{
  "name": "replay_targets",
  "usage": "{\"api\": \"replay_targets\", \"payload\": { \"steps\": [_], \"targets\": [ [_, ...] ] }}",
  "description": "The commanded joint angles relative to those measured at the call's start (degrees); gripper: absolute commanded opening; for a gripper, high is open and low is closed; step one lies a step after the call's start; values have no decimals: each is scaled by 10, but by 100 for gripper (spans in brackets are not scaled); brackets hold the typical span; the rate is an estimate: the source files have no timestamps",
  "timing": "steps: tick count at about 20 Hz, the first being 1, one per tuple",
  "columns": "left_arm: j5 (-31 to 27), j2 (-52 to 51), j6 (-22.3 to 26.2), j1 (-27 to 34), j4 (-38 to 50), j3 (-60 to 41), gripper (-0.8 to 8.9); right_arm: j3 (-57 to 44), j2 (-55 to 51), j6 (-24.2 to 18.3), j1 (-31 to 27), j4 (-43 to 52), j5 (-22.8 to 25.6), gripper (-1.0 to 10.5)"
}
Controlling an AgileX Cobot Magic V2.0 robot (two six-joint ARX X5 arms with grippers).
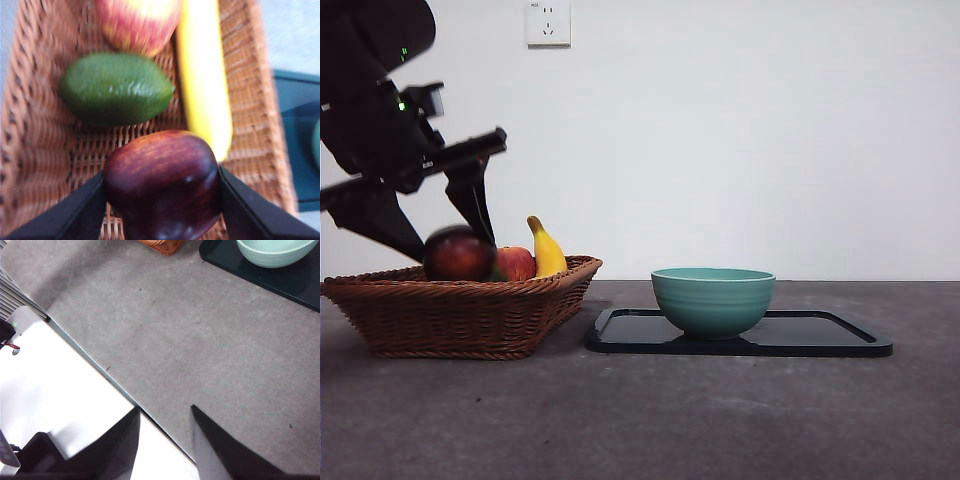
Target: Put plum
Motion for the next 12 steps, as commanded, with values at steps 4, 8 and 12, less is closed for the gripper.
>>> {"api": "replay_targets", "payload": {
  "steps": [4, 8, 12],
  "targets": [
    [4, 58, -13, 0, 22, 4, 186, 4, 0, 15, 3, 3, -1, 160],
    [8, 70, -13, -1, 22, 4, 263, 4, 0, 17, 3, 3, -1, 160],
    [47, 69, -13, -2, 13, 4, 412, 4, 0, 17, 3, 3, -1, 160]
  ]
}}
